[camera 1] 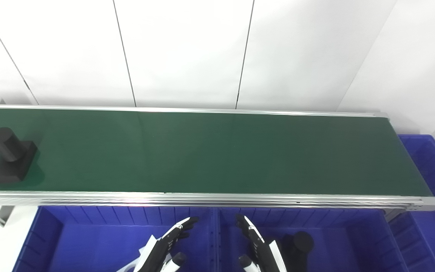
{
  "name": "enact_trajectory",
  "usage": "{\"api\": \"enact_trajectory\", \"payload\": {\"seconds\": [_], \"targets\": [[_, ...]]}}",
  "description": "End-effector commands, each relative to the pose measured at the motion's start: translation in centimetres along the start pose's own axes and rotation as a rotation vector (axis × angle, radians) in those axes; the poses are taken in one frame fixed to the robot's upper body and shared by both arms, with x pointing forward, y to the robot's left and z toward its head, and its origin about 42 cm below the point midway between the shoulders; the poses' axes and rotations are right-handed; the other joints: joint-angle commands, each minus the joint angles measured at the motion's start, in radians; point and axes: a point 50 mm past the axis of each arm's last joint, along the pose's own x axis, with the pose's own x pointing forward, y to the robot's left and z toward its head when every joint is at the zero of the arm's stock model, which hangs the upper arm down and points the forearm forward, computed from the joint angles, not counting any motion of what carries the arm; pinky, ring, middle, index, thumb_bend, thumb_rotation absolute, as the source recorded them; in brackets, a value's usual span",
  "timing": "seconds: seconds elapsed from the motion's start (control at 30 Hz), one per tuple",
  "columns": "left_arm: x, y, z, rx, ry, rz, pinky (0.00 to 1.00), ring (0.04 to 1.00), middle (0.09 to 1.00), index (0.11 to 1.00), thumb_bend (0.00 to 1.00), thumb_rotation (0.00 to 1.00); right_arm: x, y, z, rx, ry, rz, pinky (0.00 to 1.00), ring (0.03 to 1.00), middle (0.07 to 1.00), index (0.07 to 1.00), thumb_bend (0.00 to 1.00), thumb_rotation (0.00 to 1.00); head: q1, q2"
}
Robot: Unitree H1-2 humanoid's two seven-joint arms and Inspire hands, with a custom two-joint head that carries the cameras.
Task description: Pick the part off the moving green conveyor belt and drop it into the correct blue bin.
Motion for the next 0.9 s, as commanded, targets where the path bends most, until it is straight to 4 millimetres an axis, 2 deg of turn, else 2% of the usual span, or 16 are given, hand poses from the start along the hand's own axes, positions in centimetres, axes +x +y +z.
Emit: {"api": "enact_trajectory", "payload": {"seconds": [0.0,0.07,0.13,0.43,0.87], "targets": [[0.70,0.11,1.53,-0.018,-0.086,0.022,0.89,0.918,0.919,0.871,0.82,1.00,0.62,-0.40,1.32,0.021,-0.086,-0.004,0.91,0.914,0.932,0.933,0.89,0.97,-0.001,0.022],[0.92,0.02,1.86,-0.022,-0.098,0.026,0.91,0.934,0.930,0.887,0.82,1.00,0.80,-0.60,1.57,0.025,-0.095,-0.004,0.90,0.913,0.933,0.930,0.88,0.96,0.001,0.056],[1.10,-0.05,2.10,-0.022,-0.107,0.029,0.93,0.948,0.941,0.900,0.83,1.00,0.97,-0.73,1.88,0.031,-0.106,-0.006,0.89,0.915,0.932,0.926,0.87,0.96,0.004,0.068],[1.40,-0.17,2.15,-0.025,-0.109,0.028,0.95,0.957,0.947,0.910,0.86,1.00,1.17,-0.94,2.24,0.031,-0.118,-0.003,0.85,0.895,0.920,0.920,0.87,0.97,0.007,0.064],[1.49,-0.23,2.19,-0.036,-0.110,0.024,0.96,0.963,0.949,0.909,0.86,1.00,1.05,-0.99,2.21,0.037,-0.113,-0.008,0.87,0.901,0.920,0.919,0.89,0.96,0.010,0.068]]}}
